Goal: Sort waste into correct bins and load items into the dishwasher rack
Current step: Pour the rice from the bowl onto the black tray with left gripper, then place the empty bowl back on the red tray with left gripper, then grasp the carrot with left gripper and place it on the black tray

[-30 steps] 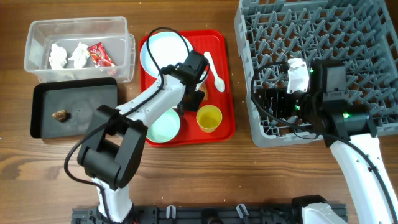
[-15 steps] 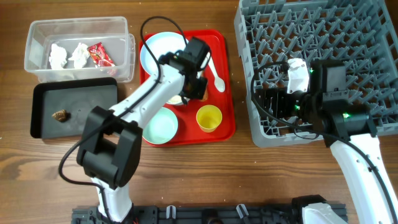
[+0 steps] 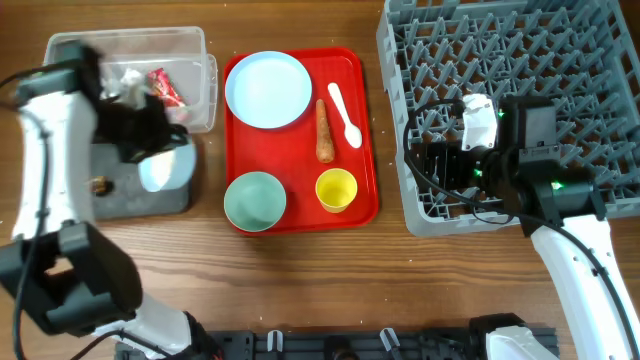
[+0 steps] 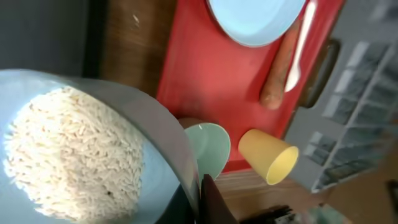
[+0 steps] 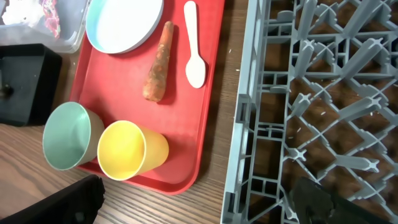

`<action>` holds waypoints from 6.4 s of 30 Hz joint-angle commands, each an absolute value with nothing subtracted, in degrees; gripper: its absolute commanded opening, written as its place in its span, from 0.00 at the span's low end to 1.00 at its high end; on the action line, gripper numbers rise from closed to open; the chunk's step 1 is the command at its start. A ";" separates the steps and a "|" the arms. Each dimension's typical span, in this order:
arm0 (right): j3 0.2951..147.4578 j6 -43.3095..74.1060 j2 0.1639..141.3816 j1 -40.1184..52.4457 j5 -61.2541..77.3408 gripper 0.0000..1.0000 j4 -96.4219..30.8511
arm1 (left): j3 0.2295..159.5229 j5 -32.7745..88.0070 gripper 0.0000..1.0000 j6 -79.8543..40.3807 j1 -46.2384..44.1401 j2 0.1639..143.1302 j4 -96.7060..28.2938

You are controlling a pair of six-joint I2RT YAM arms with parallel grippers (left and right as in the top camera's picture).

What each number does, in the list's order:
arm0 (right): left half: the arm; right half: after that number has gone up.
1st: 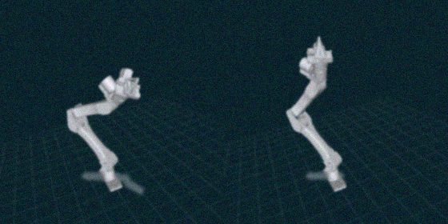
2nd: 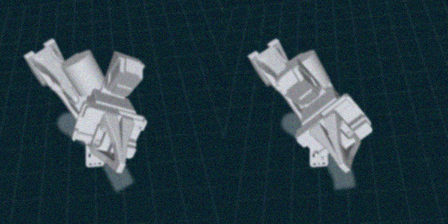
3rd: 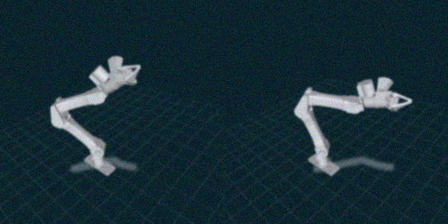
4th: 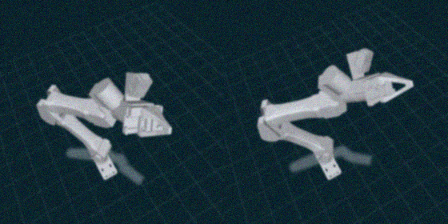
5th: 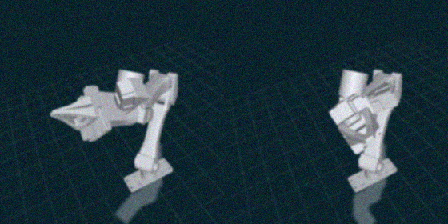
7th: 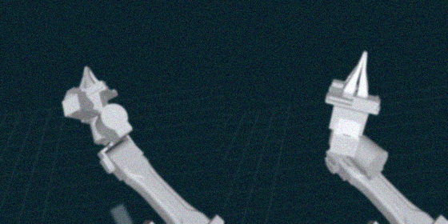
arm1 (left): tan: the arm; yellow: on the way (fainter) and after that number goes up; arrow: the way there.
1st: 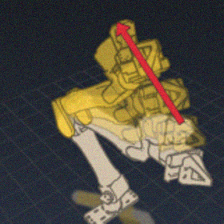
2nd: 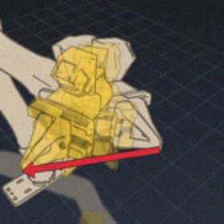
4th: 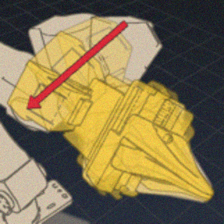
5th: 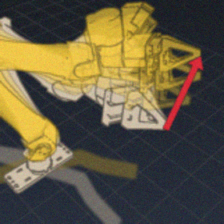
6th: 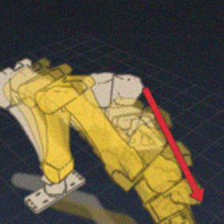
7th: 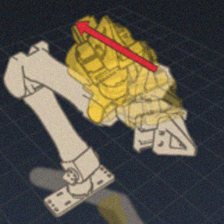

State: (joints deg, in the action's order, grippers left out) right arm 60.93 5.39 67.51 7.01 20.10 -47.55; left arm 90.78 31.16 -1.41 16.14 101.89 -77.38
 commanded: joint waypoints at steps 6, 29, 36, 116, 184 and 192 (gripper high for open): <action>62.26 6.17 67.68 6.79 19.59 1.00 -47.46 | 79.96 59.11 0.04 12.12 41.23 100.68 -66.96; 62.26 6.17 67.68 6.79 19.57 1.00 -48.51 | 74.89 85.14 0.04 16.03 48.95 105.25 -63.77; 62.26 6.17 67.68 6.79 19.57 1.00 -48.75 | 74.89 89.95 0.04 12.58 49.04 105.25 -64.07; 62.26 6.17 67.68 6.79 19.40 1.00 -45.74 | 101.86 8.29 0.73 -14.24 -25.82 115.66 -55.00; 62.26 6.15 67.75 6.76 19.38 1.00 -47.24 | 72.88 -4.32 0.33 -56.90 21.61 109.38 -43.72; 62.24 6.17 67.75 6.79 19.40 1.00 -46.83 | 84.16 9.76 0.37 -35.81 21.21 95.50 -51.75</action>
